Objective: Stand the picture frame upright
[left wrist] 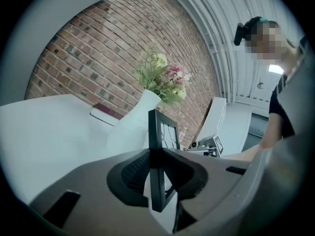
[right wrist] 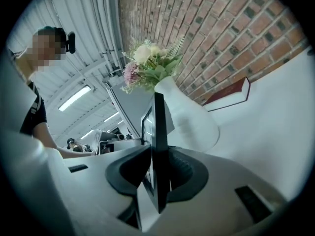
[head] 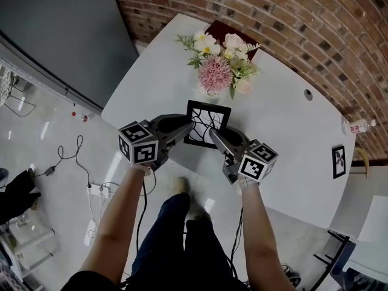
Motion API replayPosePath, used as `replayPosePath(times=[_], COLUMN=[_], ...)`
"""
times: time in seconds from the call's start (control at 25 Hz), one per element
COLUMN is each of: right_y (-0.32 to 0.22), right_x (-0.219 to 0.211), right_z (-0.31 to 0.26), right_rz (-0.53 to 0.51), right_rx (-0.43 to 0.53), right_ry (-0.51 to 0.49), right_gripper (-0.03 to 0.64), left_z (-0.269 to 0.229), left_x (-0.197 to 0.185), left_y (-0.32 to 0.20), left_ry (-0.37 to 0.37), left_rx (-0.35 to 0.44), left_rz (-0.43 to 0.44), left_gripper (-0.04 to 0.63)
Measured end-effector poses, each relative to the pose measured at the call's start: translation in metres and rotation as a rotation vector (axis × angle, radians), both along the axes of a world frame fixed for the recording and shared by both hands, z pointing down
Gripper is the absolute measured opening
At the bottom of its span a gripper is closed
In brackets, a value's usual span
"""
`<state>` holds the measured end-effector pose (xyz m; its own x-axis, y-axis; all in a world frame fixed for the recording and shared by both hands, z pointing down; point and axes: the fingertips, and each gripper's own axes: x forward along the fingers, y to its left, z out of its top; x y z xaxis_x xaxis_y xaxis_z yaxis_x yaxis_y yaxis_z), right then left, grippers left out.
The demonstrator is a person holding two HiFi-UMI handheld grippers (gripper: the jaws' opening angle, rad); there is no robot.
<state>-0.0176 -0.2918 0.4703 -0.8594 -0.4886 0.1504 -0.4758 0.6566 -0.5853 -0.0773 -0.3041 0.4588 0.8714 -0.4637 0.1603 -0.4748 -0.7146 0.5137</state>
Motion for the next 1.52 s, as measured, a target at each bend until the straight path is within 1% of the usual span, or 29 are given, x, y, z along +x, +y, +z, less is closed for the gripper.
replayPosePath(times=[0.4,0.72,1.0,1.16,1.36,1.52], right_y=[-0.020,-0.034,-0.039,-0.042,-0.044,-0.048], right_x=[0.001,0.000,0.003,0.005,0.008,0.008], right_z=[0.010,0.015,0.018,0.021,0.028,0.027], right_rz=[0.036,0.018,0.025,0.030,0.030,0.025], right_rx=[0.038,0.087,0.103,0.090,0.099,0.136], right_ry=[0.042,0.112,0.137,0.155,0.233,0.318], right_gripper=[0.101,0.107,0.123,0.133,0.143,0.142], left_z=[0.010,0.015,0.015,0.019,0.016,0.013], left_x=[0.001,0.002,0.004,0.005,0.010,0.009], left_y=[-0.021,-0.033,-0.036,-0.037,-0.039,-0.042], left_ry=[-0.056,-0.139,-0.183,-0.216,-0.264,-0.272], left_rx=[0.042,0.123,0.211,0.232,0.306,0.334], left_rz=[0.023,0.028,0.028,0.038,0.058,0.049], left_gripper=[0.087,0.091,0.091,0.091,0.089,0.089])
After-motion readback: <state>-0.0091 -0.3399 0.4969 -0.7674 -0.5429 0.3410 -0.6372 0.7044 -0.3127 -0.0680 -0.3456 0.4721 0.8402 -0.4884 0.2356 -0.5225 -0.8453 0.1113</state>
